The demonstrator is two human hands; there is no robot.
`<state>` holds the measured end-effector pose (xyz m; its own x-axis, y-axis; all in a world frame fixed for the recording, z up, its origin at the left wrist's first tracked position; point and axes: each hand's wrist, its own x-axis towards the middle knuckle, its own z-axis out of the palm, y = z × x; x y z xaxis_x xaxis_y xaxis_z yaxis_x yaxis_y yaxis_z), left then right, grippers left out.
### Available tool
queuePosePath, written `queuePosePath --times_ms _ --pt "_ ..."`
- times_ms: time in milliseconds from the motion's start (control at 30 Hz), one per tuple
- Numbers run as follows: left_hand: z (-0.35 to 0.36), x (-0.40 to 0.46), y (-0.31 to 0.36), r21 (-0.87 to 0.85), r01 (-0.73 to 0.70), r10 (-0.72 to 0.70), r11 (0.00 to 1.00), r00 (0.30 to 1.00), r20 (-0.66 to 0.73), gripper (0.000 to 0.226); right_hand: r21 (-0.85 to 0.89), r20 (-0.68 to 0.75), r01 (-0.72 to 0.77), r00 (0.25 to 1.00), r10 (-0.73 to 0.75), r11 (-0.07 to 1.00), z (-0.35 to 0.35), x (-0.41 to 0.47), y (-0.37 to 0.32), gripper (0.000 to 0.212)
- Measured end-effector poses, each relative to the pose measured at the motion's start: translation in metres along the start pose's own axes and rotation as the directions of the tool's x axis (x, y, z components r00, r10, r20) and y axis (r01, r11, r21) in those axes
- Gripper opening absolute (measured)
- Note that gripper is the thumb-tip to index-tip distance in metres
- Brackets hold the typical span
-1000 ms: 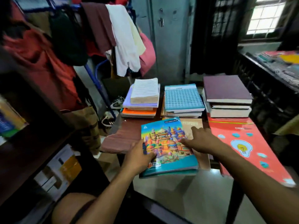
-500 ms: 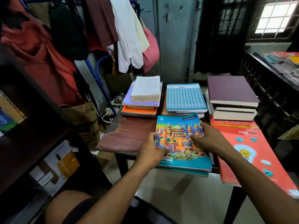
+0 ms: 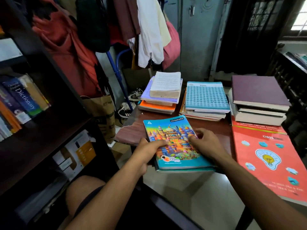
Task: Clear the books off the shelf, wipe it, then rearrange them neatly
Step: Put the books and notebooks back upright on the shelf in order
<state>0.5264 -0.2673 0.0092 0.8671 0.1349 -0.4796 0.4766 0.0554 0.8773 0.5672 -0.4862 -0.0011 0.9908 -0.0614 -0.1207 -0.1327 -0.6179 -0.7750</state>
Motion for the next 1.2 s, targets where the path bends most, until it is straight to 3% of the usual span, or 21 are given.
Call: queuePosePath --times_ms 67,200,367,433,533,700,800,867,933,967,1033,1133,1200 --pt "-0.005 -0.008 0.008 -0.03 0.026 -0.025 0.999 1.0 0.017 0.045 0.023 0.078 -0.007 0.997 0.005 1.0 0.006 -0.003 -0.01 0.031" --pt "-0.037 -0.027 0.004 -0.126 -0.064 0.061 0.99 0.998 -0.024 0.038 0.225 0.206 -0.013 0.978 -0.034 0.974 0.032 -0.019 -0.04 0.023" --pt "-0.118 -0.062 -0.011 -0.266 -0.29 0.245 0.919 0.951 -0.191 0.049 0.377 0.311 0.135 0.913 -0.263 0.916 0.094 -0.033 -0.085 0.046" --pt "-0.173 -0.084 -0.015 -0.323 -0.37 0.279 0.871 0.914 -0.295 0.049 0.426 0.4 0.192 0.837 -0.374 0.884 0.133 -0.038 -0.126 0.054" --pt "-0.248 -0.114 -0.022 -0.381 -0.489 0.327 0.784 0.848 -0.417 0.068 0.484 0.487 0.27 0.707 -0.513 0.832 0.191 -0.054 -0.193 0.061" --pt "-0.363 -0.156 -0.036 -0.279 -0.628 0.358 0.727 0.693 -0.626 0.065 0.529 0.529 0.42 0.516 -0.674 0.737 0.289 -0.091 -0.292 0.055" --pt "-0.42 -0.161 -0.051 -0.125 -0.552 0.3 0.825 0.613 -0.731 0.066 0.444 0.624 0.534 0.393 -0.676 0.72 0.341 -0.109 -0.322 0.074" --pt "-0.445 -0.159 -0.065 -0.02 -0.392 0.251 0.92 0.627 -0.737 0.064 0.332 0.713 0.626 0.322 -0.622 0.705 0.366 -0.118 -0.327 0.081" --pt "-0.46 -0.157 -0.073 0.102 -0.189 0.201 0.977 0.636 -0.745 0.061 0.246 0.728 0.691 0.331 -0.6 0.68 0.381 -0.125 -0.327 0.092" --pt "-0.467 -0.156 -0.076 0.247 -0.038 0.219 0.968 0.605 -0.766 0.061 0.241 0.715 0.686 0.352 -0.603 0.687 0.382 -0.126 -0.326 0.095" --pt "-0.478 -0.154 -0.078 0.503 0.202 0.333 0.84 0.54 -0.773 0.061 0.255 0.691 0.637 0.407 -0.598 0.727 0.384 -0.124 -0.325 0.091" --pt "-0.478 -0.148 -0.09 0.52 0.075 0.413 0.851 0.518 -0.749 0.056 0.273 0.685 0.523 0.484 -0.545 0.807 0.384 -0.115 -0.322 0.097" --pt "-0.478 -0.143 -0.101 0.49 -0.02 0.442 0.871 0.468 -0.766 0.053 0.295 0.681 0.481 0.499 -0.535 0.825 0.382 -0.113 -0.319 0.092"
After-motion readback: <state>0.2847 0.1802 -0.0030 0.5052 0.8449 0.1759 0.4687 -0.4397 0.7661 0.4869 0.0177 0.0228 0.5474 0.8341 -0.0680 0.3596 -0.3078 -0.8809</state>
